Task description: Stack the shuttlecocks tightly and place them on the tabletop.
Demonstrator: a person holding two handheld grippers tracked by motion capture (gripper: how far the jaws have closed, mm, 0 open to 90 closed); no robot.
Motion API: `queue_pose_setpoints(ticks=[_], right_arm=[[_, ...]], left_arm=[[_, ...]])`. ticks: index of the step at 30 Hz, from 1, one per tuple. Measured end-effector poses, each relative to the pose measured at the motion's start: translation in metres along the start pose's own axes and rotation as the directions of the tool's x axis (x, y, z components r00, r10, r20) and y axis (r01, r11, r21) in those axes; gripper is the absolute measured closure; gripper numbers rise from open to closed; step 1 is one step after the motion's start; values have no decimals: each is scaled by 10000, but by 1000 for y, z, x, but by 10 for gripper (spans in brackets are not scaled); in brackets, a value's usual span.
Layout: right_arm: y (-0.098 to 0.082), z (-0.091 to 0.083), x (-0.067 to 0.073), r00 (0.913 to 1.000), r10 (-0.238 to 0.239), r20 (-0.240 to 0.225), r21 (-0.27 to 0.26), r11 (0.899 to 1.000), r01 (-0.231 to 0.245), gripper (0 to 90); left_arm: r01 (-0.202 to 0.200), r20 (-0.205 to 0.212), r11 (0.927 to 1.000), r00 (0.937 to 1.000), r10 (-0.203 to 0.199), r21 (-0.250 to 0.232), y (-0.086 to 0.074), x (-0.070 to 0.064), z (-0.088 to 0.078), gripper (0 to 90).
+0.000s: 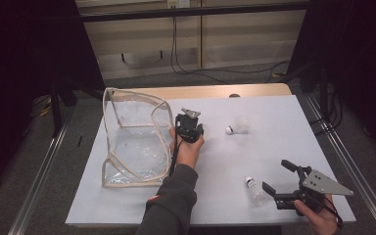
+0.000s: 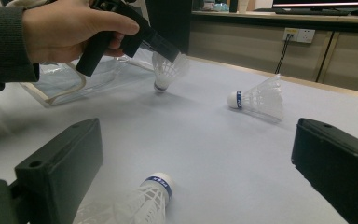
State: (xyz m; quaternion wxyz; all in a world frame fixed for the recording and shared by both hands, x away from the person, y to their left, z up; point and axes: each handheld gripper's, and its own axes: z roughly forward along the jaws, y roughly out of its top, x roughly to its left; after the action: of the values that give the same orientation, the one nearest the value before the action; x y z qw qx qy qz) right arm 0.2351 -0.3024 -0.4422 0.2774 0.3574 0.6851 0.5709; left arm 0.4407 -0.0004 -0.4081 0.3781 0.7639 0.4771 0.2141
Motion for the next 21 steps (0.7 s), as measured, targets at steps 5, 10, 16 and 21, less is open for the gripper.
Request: queue_pose_setpoints(ticks=[5, 10, 16, 21], right_arm=[[0, 1, 0, 10000, -43, -16, -7, 10000, 43, 14], [0, 0, 0, 10000, -86, -3, 22, 10000, 86, 14], [0, 1, 1, 10000, -63, -66, 65, 10000, 64, 14], [0, 0, 0, 10000, -76, -15, 24, 10000, 76, 14]], left_arm=[[-2, 193, 10000, 9998, 3, -14, 1, -3, 3, 736], [58, 292, 10000, 9996, -57, -31, 1, -5, 6, 733], [88, 285, 10000, 9996, -87, -36, 2, -6, 10, 710], [-129, 358, 9999, 9993, 127, 57, 2, -11, 12, 700]])
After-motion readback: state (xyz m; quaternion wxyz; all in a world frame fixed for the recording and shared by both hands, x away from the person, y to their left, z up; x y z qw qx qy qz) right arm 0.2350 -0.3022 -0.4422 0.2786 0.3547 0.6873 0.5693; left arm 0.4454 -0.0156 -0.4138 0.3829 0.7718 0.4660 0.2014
